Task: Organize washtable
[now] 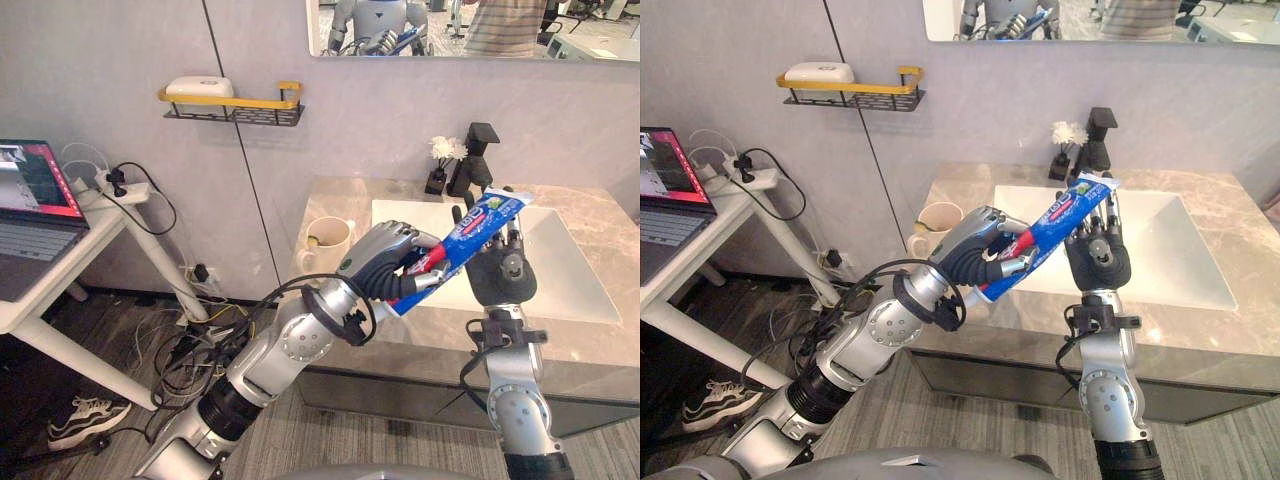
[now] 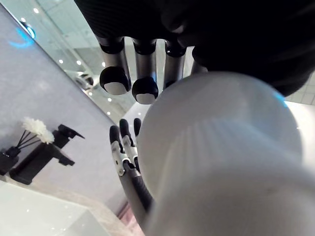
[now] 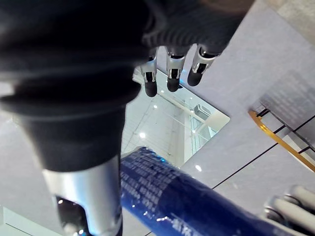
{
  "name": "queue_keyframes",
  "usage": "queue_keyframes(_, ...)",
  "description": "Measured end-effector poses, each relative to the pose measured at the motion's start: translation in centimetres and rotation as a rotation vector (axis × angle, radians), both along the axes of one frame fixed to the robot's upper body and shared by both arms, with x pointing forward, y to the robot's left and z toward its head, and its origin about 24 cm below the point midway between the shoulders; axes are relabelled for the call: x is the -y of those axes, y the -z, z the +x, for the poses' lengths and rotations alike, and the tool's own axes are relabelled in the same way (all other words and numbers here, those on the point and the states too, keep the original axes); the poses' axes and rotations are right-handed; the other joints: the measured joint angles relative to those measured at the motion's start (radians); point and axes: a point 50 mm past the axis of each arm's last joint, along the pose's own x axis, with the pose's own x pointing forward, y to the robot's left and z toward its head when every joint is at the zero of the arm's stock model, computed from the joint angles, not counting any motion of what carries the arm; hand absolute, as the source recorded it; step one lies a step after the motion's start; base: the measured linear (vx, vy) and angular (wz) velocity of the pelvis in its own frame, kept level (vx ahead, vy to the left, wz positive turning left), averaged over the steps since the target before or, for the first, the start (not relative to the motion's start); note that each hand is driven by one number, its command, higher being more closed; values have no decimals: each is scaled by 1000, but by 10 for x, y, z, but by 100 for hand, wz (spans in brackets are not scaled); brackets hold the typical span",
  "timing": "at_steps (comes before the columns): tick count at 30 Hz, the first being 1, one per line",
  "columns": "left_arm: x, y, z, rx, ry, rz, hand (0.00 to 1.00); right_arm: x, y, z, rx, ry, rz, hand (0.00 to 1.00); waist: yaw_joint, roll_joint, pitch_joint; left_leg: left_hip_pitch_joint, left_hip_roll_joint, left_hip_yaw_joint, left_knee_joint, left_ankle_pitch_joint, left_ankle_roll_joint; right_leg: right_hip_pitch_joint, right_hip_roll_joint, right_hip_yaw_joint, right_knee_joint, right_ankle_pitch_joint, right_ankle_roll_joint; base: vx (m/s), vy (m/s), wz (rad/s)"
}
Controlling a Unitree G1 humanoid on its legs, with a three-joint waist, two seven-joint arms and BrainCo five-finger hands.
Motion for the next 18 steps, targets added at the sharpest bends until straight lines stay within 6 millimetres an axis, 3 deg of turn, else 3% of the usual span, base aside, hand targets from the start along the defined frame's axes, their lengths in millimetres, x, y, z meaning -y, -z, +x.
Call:
queue_keyframes(12, 11, -1, -6, 1, 47, -11, 100, -12, 6, 1, -34, -64, 44, 0, 1, -4, -3, 0, -2, -2, -2, 0, 1, 3, -1, -3, -4, 0, 0, 1, 0, 0)
queue_keyframes(18, 13, 3, -7, -9, 49, -7, 100, -18, 13, 2, -64, -91, 44, 0, 1, -20, -21, -1, -2, 3, -2, 0, 1, 4, -1, 1, -14, 7, 0, 0, 1, -1)
